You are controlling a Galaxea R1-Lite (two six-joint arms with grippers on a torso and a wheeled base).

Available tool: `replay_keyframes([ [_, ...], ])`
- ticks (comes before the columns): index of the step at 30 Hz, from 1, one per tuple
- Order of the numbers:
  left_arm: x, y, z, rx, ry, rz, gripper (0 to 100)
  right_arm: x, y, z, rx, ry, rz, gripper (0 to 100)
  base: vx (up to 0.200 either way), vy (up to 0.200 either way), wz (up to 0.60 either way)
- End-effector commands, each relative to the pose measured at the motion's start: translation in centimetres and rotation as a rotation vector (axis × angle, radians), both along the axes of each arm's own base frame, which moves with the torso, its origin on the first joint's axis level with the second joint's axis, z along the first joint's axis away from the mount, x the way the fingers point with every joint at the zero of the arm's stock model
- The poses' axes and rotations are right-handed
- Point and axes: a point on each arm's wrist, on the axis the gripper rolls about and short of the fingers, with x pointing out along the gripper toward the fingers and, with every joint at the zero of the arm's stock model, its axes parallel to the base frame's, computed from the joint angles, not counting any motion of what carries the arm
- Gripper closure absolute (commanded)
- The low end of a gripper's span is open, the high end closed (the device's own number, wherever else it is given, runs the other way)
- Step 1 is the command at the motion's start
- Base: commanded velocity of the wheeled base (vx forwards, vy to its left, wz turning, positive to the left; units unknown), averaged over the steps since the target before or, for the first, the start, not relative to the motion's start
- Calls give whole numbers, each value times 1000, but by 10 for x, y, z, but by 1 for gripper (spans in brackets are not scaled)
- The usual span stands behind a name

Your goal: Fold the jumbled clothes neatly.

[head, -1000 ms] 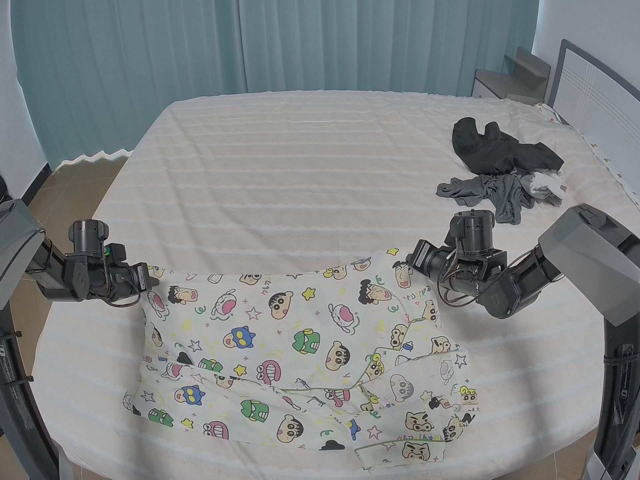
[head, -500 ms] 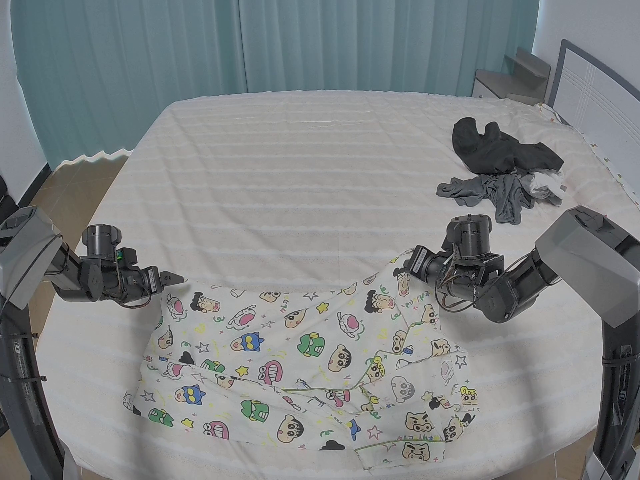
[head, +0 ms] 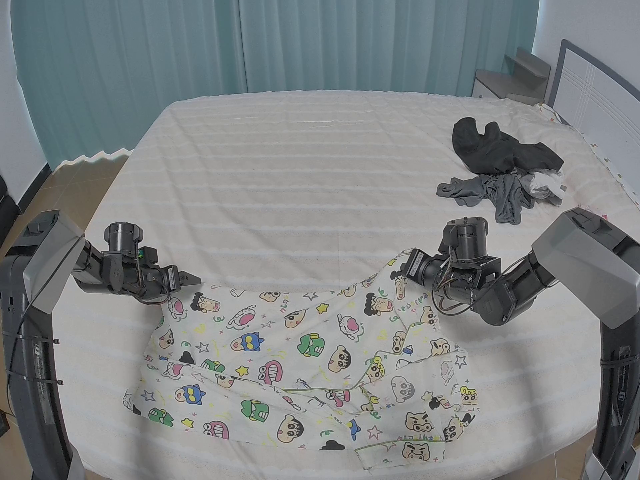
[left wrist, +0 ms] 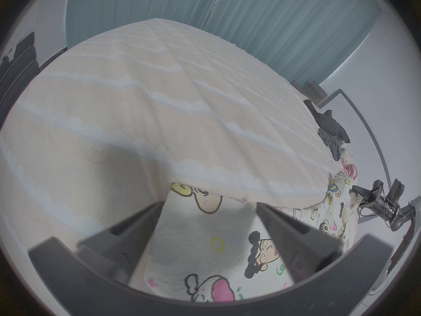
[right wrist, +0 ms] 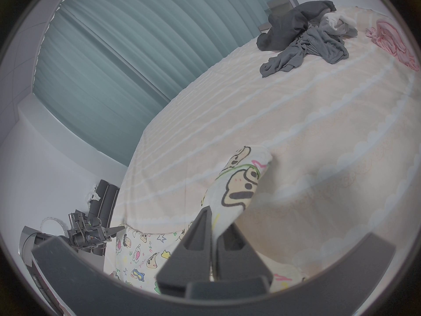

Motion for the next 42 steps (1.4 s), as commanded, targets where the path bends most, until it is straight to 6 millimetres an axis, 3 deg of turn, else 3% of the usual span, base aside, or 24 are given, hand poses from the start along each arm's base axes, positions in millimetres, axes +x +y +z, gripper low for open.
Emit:
replay_keyframes([
  [1,4,-6,-4,-2,2,-14,100,0,-1,-1,-1,3,-1,100,0,0,0],
  [8,2,-4,7,1,-11,-6,100,1,-3,0,1,1,-10,100,0,0,0],
  [20,-10,0,47,17,-72,11,100,0,-6,17,32,-30,-30,100,0,0,0],
  [32,-24,11,52,31,-65,47,100,-7,-18,35,72,-64,-62,100,0,0,0],
  [42,-41,9,49,29,-73,36,100,-33,-26,31,82,-59,-17,100,0,0,0],
])
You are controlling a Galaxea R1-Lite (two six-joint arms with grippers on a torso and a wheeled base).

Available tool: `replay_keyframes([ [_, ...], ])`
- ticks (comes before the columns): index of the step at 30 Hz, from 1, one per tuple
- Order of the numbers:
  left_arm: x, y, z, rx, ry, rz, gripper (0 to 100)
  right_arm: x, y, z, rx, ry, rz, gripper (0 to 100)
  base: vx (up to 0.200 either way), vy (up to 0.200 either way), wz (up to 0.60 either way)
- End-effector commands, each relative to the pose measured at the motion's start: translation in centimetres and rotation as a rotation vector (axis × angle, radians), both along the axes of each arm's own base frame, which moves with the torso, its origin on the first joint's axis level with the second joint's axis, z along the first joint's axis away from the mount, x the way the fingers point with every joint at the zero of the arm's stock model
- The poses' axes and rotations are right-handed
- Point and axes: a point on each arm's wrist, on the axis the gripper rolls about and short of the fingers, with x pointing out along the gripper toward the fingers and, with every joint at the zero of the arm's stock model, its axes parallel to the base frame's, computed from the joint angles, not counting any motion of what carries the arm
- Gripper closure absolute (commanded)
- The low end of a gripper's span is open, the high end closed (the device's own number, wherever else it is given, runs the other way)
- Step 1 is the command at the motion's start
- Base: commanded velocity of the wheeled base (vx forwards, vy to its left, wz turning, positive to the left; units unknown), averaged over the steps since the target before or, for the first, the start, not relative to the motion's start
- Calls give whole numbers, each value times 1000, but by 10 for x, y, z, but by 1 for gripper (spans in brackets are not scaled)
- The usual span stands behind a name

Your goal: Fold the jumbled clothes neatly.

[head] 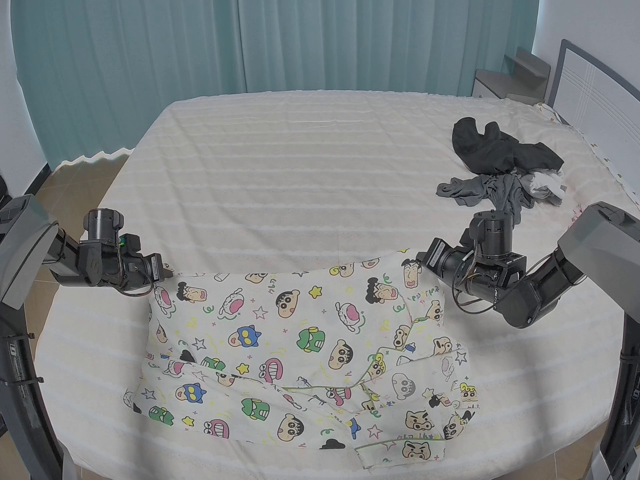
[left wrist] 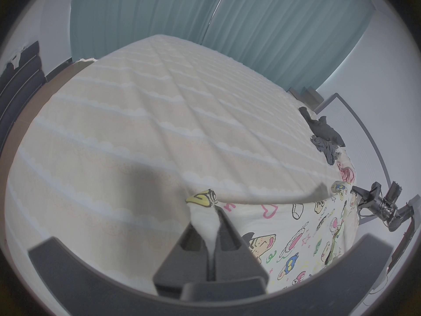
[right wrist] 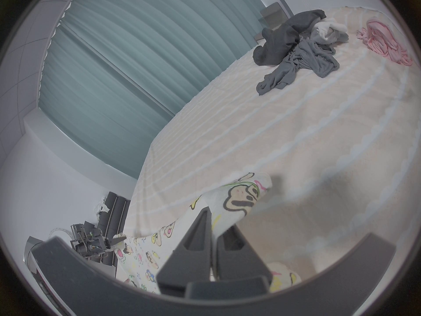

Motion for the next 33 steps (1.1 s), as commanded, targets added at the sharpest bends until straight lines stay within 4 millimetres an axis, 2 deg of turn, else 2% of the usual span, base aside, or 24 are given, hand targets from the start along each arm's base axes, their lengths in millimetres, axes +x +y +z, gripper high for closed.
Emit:
replay_keyframes([
  [1,-8,-2,3,1,-25,-4,100,-13,-4,6,8,0,23,100,0,0,0],
  [7,-22,-4,1,6,-83,-5,100,-28,-8,11,13,3,55,100,0,0,0],
  [20,-48,-7,-7,13,-140,-6,100,-64,-17,5,21,32,117,100,0,0,0],
  [27,-72,-9,-5,-21,-141,-44,100,-90,-23,-8,-52,37,167,100,0,0,0],
  [33,-88,-5,-17,14,-118,-73,100,-109,-24,-22,-80,69,202,100,0,0,0],
])
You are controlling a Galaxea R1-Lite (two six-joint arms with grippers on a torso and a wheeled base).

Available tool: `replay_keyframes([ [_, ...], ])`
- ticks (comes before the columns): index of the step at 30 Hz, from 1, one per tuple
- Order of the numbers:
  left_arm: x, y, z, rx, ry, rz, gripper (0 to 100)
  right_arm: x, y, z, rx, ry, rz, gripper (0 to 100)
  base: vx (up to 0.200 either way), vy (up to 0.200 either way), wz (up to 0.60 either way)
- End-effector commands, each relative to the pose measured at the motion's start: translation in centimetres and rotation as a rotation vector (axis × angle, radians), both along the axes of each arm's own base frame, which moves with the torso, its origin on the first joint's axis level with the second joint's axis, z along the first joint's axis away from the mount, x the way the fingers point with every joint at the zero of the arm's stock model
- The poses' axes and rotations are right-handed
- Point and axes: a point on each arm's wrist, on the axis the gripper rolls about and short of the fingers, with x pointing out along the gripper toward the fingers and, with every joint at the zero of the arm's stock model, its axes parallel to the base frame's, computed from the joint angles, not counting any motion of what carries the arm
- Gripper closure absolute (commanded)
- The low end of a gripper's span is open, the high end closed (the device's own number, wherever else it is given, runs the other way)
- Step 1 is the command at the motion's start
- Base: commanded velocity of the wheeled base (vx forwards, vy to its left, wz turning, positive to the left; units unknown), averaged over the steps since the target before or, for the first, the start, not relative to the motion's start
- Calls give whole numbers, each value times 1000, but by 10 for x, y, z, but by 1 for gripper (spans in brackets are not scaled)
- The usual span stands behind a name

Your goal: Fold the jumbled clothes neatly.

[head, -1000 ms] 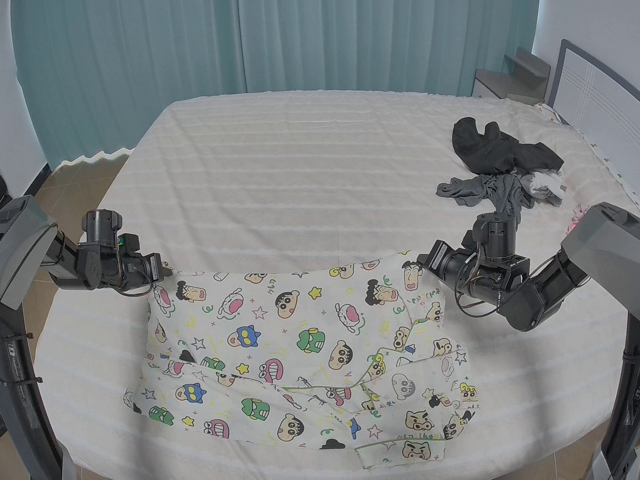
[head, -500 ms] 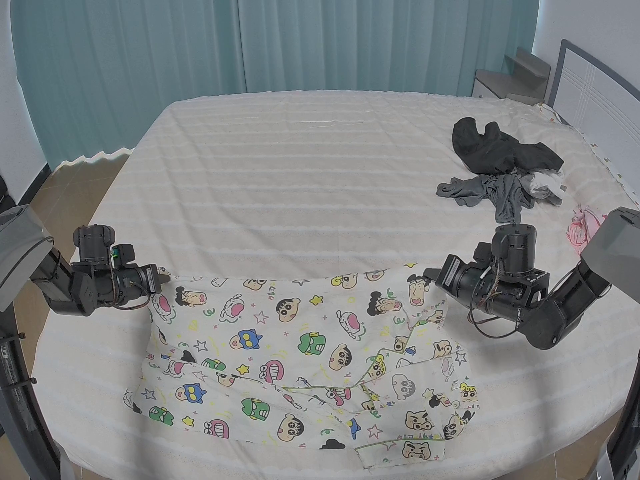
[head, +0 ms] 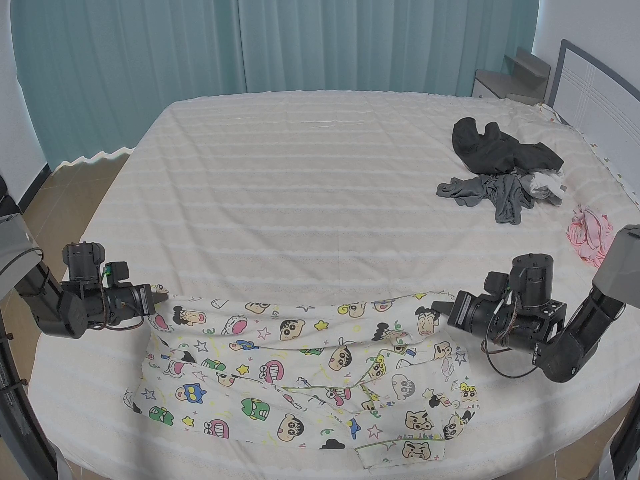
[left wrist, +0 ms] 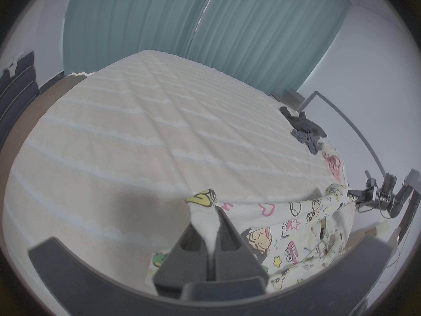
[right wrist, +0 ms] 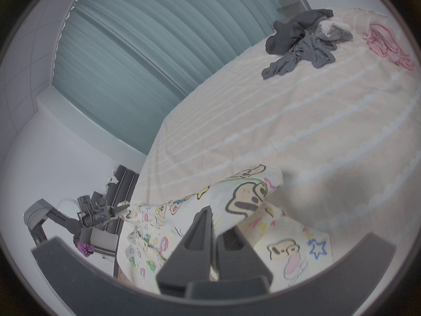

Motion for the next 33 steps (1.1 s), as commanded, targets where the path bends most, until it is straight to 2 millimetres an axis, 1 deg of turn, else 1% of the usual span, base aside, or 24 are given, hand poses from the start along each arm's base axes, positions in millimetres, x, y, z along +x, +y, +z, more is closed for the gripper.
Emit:
replay_keyframes([
  [1,-18,6,-8,33,19,-17,100,-21,1,-13,-27,45,50,100,0,0,0],
  [2,-18,6,-8,33,19,-17,100,-21,1,-13,-27,45,50,100,0,0,0],
  [3,-24,6,-13,42,32,-28,100,-27,1,-17,-40,55,77,100,0,0,0],
  [6,-32,5,-20,38,55,-37,100,-32,3,-27,-77,77,98,100,0,0,0],
  [7,-32,5,-20,38,55,-37,100,-32,3,-27,-77,77,98,100,0,0,0],
  [8,-36,4,-23,36,55,-42,100,-35,3,-32,-97,94,108,100,0,0,0],
  [11,-43,2,-27,29,49,-52,100,-42,1,-39,-127,119,120,100,0,0,0],
  [14,-46,1,-30,27,51,-55,100,-48,1,-42,-146,135,134,100,0,0,0],
  [17,-50,0,-37,23,69,-55,100,-57,-2,-51,-191,168,153,100,0,0,0],
  [19,-53,0,-41,19,87,-54,100,-59,-3,-57,-219,185,156,100,0,0,0],
  [20,-53,0,-41,19,87,-54,100,-59,-3,-57,-219,185,156,100,0,0,0],
  [21,-56,-1,-45,14,107,-57,100,-62,-4,-61,-237,199,154,100,0,0,0],
  [25,-59,-1,-50,13,121,-59,100,-67,-4,-62,-243,212,162,100,0,0,0],
  [33,-64,-2,-66,20,140,-68,100,-75,0,-67,-257,240,187,100,0,0,0],
])
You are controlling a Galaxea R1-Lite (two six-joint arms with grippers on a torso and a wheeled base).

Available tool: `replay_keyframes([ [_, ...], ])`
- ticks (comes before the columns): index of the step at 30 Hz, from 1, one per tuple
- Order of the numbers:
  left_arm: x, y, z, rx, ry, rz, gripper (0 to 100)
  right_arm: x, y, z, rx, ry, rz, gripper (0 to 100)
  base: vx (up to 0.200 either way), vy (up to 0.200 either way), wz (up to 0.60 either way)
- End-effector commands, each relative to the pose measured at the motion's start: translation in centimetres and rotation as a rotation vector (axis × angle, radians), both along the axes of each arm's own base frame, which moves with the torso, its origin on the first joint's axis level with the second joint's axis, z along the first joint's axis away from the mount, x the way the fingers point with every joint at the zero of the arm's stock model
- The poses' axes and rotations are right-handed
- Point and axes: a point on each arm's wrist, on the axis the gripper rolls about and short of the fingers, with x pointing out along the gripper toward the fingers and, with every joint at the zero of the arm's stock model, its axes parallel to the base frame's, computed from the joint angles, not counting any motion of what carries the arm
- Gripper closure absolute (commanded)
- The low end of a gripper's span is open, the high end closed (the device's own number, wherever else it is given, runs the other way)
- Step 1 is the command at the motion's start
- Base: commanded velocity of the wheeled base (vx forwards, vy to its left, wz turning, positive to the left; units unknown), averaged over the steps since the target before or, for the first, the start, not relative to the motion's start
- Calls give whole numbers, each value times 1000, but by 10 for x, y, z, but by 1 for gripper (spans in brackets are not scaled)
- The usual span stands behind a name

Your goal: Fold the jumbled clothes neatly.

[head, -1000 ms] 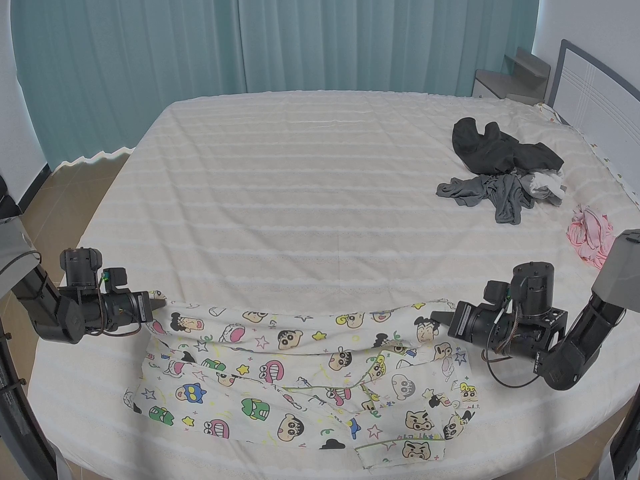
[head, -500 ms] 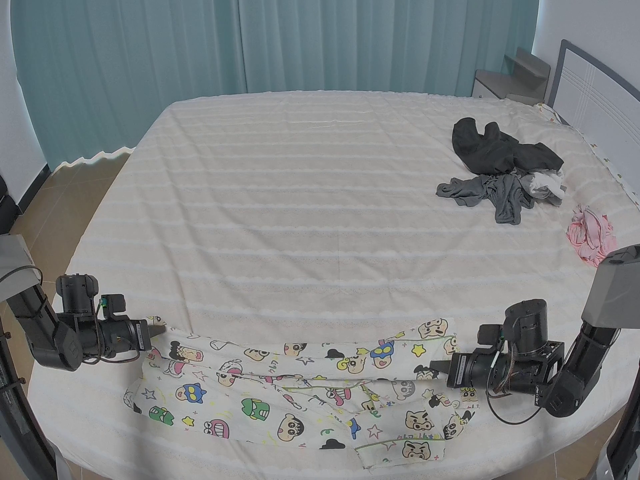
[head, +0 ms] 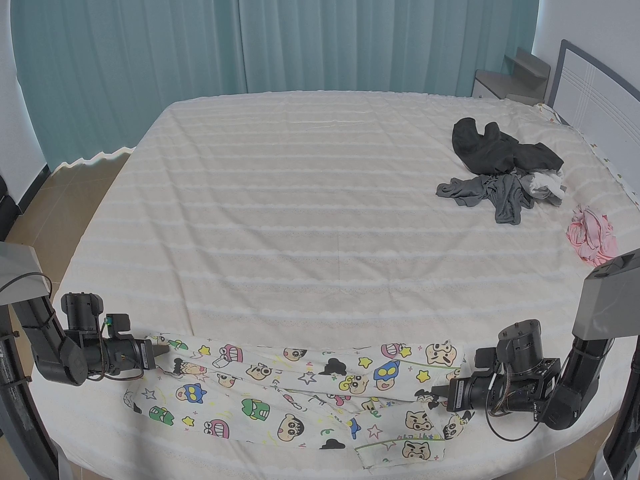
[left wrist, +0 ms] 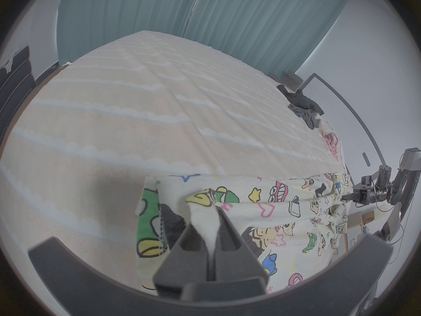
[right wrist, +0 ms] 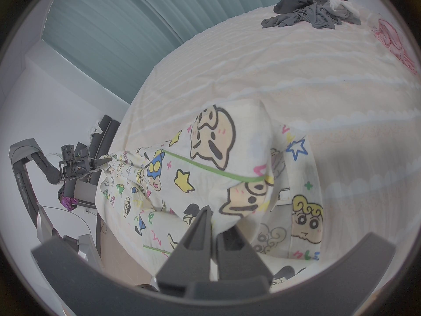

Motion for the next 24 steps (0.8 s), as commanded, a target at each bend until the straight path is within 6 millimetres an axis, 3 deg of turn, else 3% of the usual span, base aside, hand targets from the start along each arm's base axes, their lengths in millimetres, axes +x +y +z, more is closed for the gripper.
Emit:
replay_keyframes([
  [1,-5,-1,-15,-10,46,2,100,-5,2,-5,-12,28,15,100,0,0,0],
  [6,-8,-2,-22,-14,53,2,100,-11,3,-9,-25,52,30,100,0,0,0],
  [7,-9,-2,-22,-15,58,2,0,-12,3,-9,-24,53,30,0,0,0,0],
  [12,-13,-2,-21,-34,50,-7,0,-17,0,-6,-24,57,24,0,0,0,0],
  [19,-23,13,-16,-85,45,31,0,-23,-9,4,-8,-12,-29,0,0,0,0],
  [24,-37,26,-3,-224,55,95,0,-27,-11,10,-7,-80,-77,0,0,0,0],
])
